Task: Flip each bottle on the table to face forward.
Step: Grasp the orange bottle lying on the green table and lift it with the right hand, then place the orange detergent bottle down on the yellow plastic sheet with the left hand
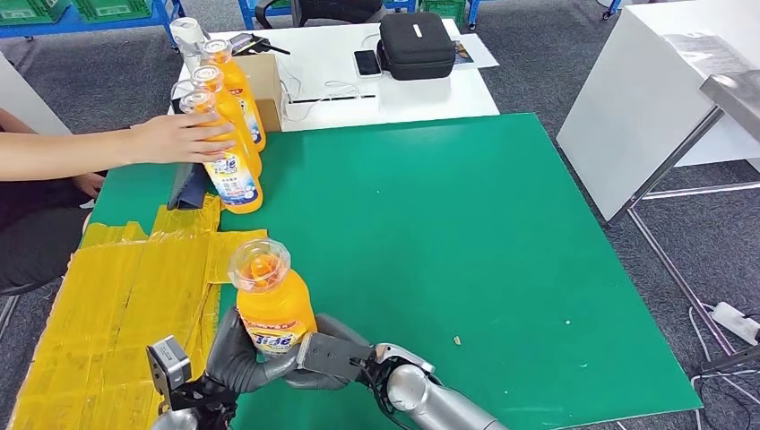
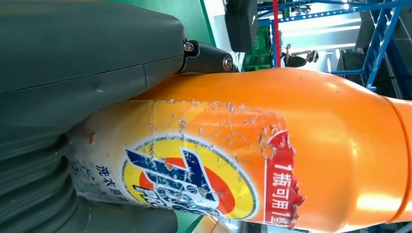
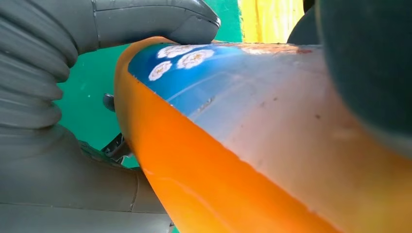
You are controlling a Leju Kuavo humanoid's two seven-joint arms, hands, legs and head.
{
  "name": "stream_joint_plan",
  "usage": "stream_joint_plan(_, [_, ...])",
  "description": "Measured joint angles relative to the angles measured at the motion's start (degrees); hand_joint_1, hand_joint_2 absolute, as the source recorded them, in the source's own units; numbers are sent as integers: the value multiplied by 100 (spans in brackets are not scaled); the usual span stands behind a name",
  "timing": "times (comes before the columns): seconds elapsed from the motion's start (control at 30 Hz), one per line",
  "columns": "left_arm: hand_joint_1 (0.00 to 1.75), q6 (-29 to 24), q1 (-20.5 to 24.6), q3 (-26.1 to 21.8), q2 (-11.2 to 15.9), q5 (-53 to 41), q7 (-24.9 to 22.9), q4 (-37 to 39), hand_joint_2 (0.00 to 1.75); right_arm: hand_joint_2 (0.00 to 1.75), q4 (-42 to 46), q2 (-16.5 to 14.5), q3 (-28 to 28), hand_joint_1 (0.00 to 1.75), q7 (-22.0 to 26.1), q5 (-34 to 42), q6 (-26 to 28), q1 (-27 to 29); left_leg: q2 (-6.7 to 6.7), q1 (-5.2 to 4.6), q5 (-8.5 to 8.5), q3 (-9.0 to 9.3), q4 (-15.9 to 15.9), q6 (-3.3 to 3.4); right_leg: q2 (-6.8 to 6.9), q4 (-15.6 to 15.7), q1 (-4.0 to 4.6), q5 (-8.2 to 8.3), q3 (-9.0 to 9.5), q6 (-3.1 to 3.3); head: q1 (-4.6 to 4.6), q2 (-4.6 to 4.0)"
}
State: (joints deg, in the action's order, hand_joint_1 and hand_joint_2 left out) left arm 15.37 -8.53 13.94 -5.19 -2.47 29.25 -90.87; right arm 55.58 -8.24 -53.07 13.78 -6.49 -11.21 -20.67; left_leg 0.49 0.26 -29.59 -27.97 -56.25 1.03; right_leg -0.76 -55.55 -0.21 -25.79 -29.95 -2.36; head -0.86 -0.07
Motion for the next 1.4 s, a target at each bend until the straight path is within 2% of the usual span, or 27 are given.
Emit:
stream_joint_plan(0.17, [175,36,3,0,10,2,31,33,175,175,-64,1,-33,175,26,-8,59,-3,0,0,0,0,0,0,0,0,0,0,0,0,-1,0])
stream_joint_plan(0.27, [175,-27,-10,0,14,-96,98,27,175,175,-58,23,-21,175,40,-243,406,26,0,-1,0,1,0,0,0,0,0,0,-1,0,-1,0])
stream_joint_plan(0.4, [175,-265,-139,-24,25,-471,136,-166,175,175,283,137,141,0,-144,-1154,1124,234,0,-1,0,-1,-1,0,0,0,-1,0,-3,0,-1,1])
stream_joint_plan(0.47, [175,-523,-210,-55,33,-823,133,-299,175,175,534,223,295,0,-279,-1454,1279,384,-2,-1,0,-3,-1,0,1,1,-1,0,-5,0,-2,0])
stream_joint_plan(0.53, [175,-1115,-296,-151,41,-1555,142,-470,175,175,885,393,609,0,-402,-1628,1455,605,-7,-3,0,-5,-1,0,8,2,-2,0,-6,0,-2,0])
stream_joint_plan(0.63, [175,-2223,-377,-483,79,-2911,60,-719,175,175,1596,828,1390,0,-427,-1747,1475,1069,-25,-10,0,-7,-3,1,23,4,-8,0,-4,0,-2,0])
stream_joint_plan(0.7, [175,-2612,-379,-779,148,-3450,-31,-818,175,175,2121,1178,2024,0,-342,-1792,1312,1455,-39,-16,0,-10,-4,1,32,4,-16,0,-2,-1,0,0])
stream_joint_plan(0.77, [175,-2668,-370,-1053,217,-3556,-42,-849,175,175,2556,1441,2590,0,-241,-1826,1146,1788,-38,-19,0,-13,-4,2,31,4,-21,0,-4,-1,-1,0])
stream_joint_plan(0.83, [175,-2663,-354,-1238,245,-3574,-13,-854,175,175,2856,1579,2981,0,-195,-1891,1038,2010,-33,-19,0,-12,-4,2,27,4,-21,0,-5,-1,-1,0])
stream_joint_plan(1.0, [175,-2873,-327,-1510,287,-3850,-93,-862,175,175,3384,1856,3511,0,-188,-1917,1055,2359,-38,-19,2,-9,-4,5,31,4,-20,0,-7,-1,-3,0])
stream_joint_plan(1.1, [175,-3288,-267,-1788,348,-4488,-281,-783,175,175,3804,2223,3991,0,-113,-1634,927,2686,-44,-19,5,-14,-5,10,41,4,-20,0,-7,-1,-2,0])
stream_joint_plan(1.27, [175,-4182,-82,-1995,413,-6377,-924,-343,175,175,4444,2654,4930,0,18,-1297,460,3130,-42,-25,5,-15,-5,11,39,5,-25,0,-7,-1,-2,0])
stream_joint_plan(1.4, [175,-4356,22,-1988,425,-6664,-1120,-49,175,175,4740,2789,5332,0,25,-1257,332,3276,-39,-27,5,-13,-5,11,37,5,-26,1,-7,-2,-1,0])
